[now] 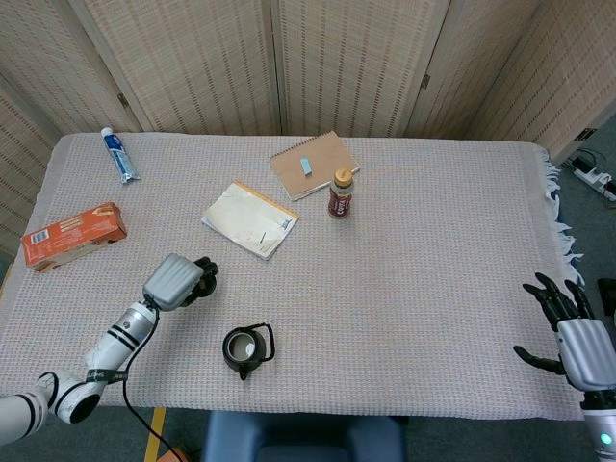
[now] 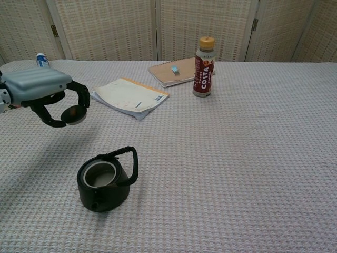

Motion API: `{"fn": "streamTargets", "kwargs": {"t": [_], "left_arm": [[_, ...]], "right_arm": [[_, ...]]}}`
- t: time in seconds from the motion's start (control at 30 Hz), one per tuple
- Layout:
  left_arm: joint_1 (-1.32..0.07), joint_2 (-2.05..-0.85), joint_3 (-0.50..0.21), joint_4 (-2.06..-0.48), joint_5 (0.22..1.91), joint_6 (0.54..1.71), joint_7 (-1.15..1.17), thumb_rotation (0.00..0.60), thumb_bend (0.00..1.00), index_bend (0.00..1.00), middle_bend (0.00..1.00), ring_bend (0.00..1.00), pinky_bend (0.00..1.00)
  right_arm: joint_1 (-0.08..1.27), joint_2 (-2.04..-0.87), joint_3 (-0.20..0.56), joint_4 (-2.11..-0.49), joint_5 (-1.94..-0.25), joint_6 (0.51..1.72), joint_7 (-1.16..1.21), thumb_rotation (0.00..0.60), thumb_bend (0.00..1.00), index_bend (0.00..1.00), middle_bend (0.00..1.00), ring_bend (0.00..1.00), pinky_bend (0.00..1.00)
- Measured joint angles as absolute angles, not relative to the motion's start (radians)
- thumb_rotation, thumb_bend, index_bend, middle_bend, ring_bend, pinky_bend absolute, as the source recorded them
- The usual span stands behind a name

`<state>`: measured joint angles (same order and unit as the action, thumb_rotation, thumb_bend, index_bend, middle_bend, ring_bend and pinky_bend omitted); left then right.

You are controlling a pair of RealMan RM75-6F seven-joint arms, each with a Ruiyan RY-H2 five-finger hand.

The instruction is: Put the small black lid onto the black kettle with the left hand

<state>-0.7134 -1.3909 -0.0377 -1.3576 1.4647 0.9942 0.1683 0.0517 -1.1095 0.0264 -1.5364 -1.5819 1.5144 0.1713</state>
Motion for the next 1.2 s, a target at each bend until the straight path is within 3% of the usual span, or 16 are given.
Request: {"fn": "streamTargets", "kwargs": {"t": [0.47,1.2], "left_arm": [[-0.696,-1.318,0.056,-1.569,1.673,1.058,0.249,0.6,0.25,0.44,0.44,0.83,0.9],[-0.734,-1.37,0.054,-1.633,1.684,0.963,0.332,0.6,0.25,0.44,0.44,0.83,0.9]], "right_arm": [[0.045,-1.108,0.023,-1.542,-1.58,1.523,0.166,0.6,0.0,0.14,0.09,0.19,0.0],[0.038,-1.112,0.023,-1.527,-1.57,1.524,0.182,0.6,0.0,0.14,0.09,0.19,0.0]]}}
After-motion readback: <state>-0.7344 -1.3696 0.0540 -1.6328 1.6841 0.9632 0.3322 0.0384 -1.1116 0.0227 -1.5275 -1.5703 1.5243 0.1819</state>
